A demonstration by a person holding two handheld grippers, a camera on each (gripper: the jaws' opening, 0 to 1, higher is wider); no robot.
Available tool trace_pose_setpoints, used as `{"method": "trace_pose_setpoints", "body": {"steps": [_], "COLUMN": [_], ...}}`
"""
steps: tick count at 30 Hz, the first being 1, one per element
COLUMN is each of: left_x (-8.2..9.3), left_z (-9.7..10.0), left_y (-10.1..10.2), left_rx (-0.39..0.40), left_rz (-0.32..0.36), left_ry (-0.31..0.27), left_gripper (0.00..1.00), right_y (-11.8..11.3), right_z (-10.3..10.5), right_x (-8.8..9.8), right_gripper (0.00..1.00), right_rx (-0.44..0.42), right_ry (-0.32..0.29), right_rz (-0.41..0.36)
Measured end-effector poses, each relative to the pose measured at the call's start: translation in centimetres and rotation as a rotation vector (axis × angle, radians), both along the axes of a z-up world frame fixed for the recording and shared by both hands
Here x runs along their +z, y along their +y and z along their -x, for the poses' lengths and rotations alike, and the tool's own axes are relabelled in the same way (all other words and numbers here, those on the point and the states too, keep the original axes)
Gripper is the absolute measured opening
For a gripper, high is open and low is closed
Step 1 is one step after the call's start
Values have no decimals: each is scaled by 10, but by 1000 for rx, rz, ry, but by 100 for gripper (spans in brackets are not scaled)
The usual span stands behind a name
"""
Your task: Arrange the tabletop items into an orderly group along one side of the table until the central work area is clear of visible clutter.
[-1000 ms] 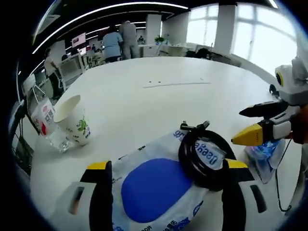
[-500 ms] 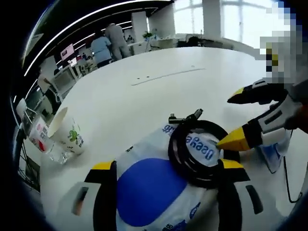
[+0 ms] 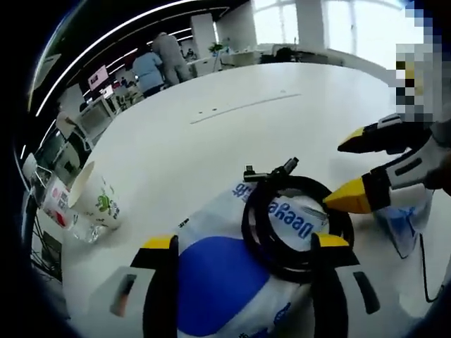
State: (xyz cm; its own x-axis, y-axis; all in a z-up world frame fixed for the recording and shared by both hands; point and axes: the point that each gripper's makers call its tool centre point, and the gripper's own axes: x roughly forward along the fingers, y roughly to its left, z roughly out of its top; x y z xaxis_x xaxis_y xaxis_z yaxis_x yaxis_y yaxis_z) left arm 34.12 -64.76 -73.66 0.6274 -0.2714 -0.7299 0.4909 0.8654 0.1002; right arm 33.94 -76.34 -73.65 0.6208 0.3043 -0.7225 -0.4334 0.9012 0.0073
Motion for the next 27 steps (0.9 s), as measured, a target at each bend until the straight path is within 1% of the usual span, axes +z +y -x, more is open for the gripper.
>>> {"method": "trace_pose_setpoints", "body": {"steps": [2,5,6,7,9,10,12,13,16,21,22,23,24,25,27], "left_x": [0,-1,-3,-2,-1,-1,-1,-1,-1,-2,-2,-2,-1,-1,-1], "left_z": [0,1,4,2,3,3,3,4,5,8,8,8,8,9,8], "left_y": [-1,-3,-7,-7,-8,-9,-10,-11,-14,-23,-24,-25,-25,-24,-24], "left_rx": [2,-3,-6,-14,-18,-23,-27,-28,-45,-82,-84,-86,-84,-80,-80], "left_rz": [0,1,20,9,6,4,-1,-1,-4,-9,-12,-12,-16,-15,-15], "left_ry": [3,9,26,12,15,15,16,17,17,24,24,26,25,28,30], "left_gripper": [73,69,65,65,62,61,59,58,54,39,38,36,36,36,36], "right_y": [6,11,11,11,10,11,15,16,19,24,25,27,29,30,28], "right_z": [0,-3,-4,-4,-2,-2,-2,-2,-3,-2,-2,-1,1,2,1], "right_x": [-1,-1,-2,-3,-8,-10,-9,-9,-9,-10,-10,-10,-11,-12,-12], "right_gripper": [52,47,46,45,43,41,36,33,29,21,19,17,15,13,12], "right_rx": [15,30,33,33,51,64,70,76,90,103,98,94,76,69,60], "right_ry": [3,-5,-5,-1,33,30,29,27,16,20,25,32,52,58,47], "right_rz": [1,18,30,41,87,103,84,85,102,100,92,83,50,39,52]}}
